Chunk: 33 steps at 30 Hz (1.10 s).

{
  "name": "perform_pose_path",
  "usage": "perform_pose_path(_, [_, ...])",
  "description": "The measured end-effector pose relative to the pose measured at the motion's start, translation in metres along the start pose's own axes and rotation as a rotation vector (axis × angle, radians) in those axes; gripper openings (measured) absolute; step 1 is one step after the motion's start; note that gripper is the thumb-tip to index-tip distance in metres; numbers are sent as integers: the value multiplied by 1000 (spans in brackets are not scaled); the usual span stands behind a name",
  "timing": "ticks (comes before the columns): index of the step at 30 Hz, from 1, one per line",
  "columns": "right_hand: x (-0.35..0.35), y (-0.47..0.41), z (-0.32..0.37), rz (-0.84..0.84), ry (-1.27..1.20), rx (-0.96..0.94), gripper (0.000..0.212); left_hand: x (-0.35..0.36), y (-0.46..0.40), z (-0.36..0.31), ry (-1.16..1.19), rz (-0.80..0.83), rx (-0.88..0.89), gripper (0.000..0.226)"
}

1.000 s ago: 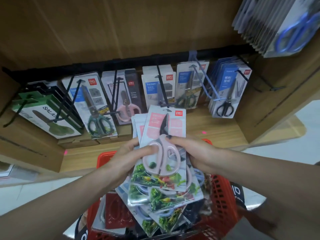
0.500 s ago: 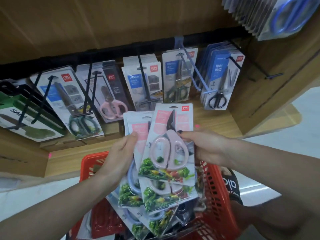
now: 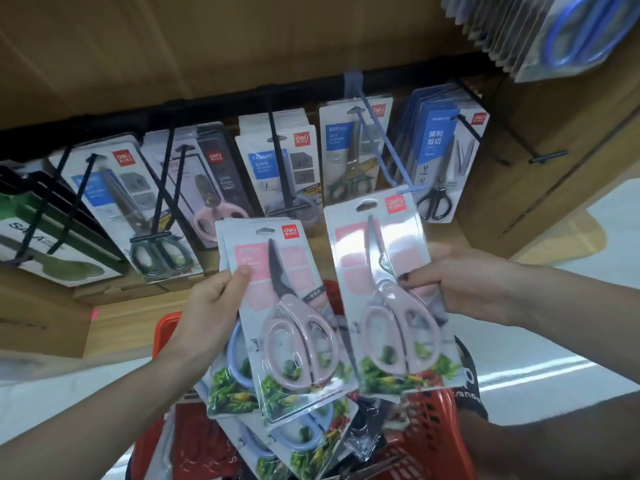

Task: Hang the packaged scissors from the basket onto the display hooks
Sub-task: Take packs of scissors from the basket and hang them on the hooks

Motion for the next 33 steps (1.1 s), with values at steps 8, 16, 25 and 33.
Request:
perform_pose_path(8, [-19, 13, 4, 17, -6, -47, 34, -5, -3, 2, 50, -9, -2, 66])
perform_pose_path(16, [-16, 12, 9, -4, -77, -97, 29, 13, 4, -9, 53, 50, 30, 53])
perform_pose_path(25, [-19, -12, 27, -185, 47, -112, 31, 15, 12, -14, 67, 52, 22, 50])
perform_pose_path(33, [-34, -30, 76, -294, 304, -268, 31, 10, 12, -13, 60, 52, 6, 49])
Point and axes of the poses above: each hand's wrist, its own y-axis away from the middle knuckle, its own x-axis out of the palm, z = x × y, the point moved 6 cm from there along -y, towards the middle knuckle, and after that the axes turned 15 degrees about -y, right-handed, at the moved point
